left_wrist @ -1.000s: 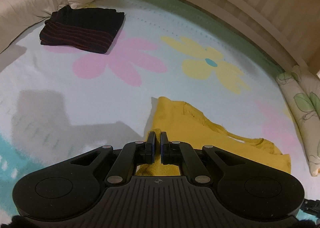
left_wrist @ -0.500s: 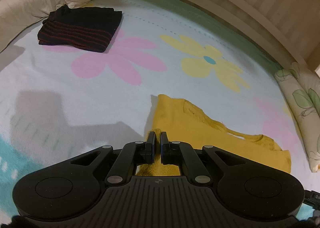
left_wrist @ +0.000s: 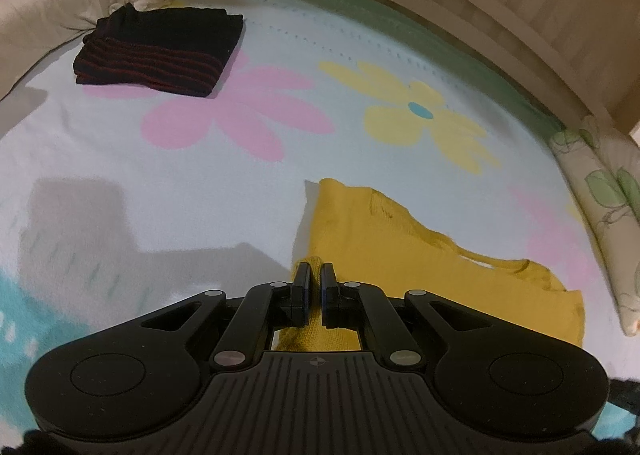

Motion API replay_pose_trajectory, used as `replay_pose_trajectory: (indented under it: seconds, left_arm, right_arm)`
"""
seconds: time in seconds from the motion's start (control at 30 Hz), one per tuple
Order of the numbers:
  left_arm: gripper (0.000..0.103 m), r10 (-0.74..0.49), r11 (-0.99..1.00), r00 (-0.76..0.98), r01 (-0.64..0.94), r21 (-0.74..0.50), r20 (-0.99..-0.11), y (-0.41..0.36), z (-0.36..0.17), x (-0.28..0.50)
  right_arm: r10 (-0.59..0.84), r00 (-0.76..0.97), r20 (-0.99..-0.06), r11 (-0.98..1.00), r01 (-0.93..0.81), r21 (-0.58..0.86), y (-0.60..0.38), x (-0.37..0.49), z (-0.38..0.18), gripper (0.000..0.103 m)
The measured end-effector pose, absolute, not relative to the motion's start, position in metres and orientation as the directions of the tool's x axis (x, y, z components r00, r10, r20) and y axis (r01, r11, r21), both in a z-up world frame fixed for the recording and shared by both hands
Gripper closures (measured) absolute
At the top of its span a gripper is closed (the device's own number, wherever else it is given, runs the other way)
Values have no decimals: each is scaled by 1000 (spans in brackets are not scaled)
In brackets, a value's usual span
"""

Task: Fold small clothes
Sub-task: 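Lift the hem with both tools and lay it over toward the collar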

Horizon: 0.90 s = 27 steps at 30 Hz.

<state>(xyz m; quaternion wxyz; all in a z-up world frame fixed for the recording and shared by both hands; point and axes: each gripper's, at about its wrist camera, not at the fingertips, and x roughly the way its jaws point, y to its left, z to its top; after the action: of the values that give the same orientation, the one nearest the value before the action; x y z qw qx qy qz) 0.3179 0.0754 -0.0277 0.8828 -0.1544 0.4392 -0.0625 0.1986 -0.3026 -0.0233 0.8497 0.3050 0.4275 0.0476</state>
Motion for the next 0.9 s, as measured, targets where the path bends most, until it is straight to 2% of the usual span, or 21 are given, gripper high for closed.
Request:
replay_pose_trajectory:
  seconds: [0.1, 0.2, 0.67, 0.9]
  left_arm:
    - [98, -271, 929, 611, -38, -369, -744, 79, -24, 319]
    - [98, -285, 919, 616, -41, -391, -734, 76, -24, 323]
    - [98, -248, 920, 616, -91, -380, -748, 61, -49, 367]
    - [98, -255, 906, 628, -109, -408, -735, 67, -56, 380]
  right_arm:
    - [370, 713, -595, 709, 198, 677, -319, 190, -8, 88]
    - [336, 755, -563, 682, 217, 698, -332, 190, 3, 88]
    - [250, 739, -626, 656, 346, 670, -357, 233, -23, 88]
    - [225, 750, -622, 662, 350, 662, -360, 242, -28, 89]
